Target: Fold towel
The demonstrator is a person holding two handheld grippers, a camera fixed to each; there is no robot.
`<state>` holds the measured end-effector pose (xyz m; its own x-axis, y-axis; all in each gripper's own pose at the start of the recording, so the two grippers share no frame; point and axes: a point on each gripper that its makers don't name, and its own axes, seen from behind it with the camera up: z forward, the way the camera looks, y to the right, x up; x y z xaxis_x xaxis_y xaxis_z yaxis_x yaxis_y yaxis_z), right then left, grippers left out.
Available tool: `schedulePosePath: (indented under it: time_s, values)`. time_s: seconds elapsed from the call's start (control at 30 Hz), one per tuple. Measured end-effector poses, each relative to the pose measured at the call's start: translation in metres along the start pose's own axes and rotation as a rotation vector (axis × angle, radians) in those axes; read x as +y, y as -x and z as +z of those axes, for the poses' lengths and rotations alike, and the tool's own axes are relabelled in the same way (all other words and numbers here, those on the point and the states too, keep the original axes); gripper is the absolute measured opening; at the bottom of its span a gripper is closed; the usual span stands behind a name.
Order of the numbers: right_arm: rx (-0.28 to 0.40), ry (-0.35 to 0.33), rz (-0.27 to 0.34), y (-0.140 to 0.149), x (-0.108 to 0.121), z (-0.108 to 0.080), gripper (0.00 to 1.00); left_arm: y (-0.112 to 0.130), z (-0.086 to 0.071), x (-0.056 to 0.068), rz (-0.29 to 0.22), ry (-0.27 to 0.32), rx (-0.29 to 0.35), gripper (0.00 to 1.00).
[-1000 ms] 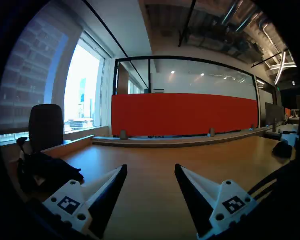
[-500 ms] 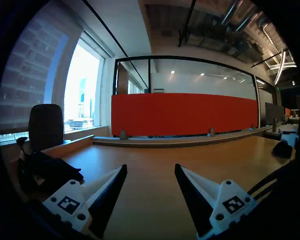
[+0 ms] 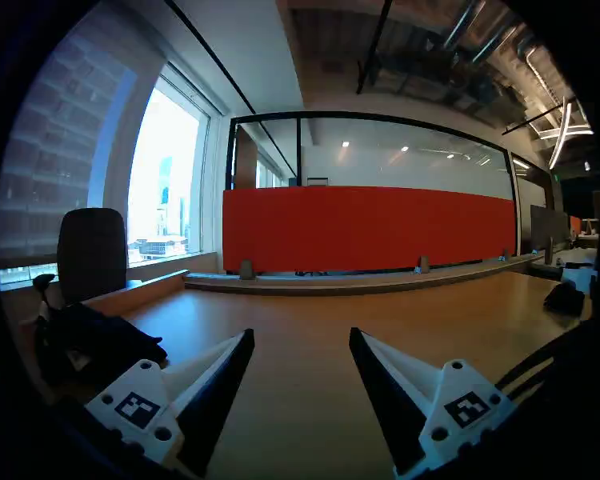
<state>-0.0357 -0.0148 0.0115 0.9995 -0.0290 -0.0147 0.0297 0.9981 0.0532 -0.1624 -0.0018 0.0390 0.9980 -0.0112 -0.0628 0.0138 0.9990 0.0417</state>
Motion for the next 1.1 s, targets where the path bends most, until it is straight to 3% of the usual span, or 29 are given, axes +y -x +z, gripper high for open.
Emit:
schedulePosePath:
  time_s: [1.1]
  values:
    - [0.000, 0.000, 0.000, -0.0012, 0.0004, -0.0008, 0.99, -0.0024, -0.0008, -0.0004, 0.000, 0.000, -0.001, 0.88]
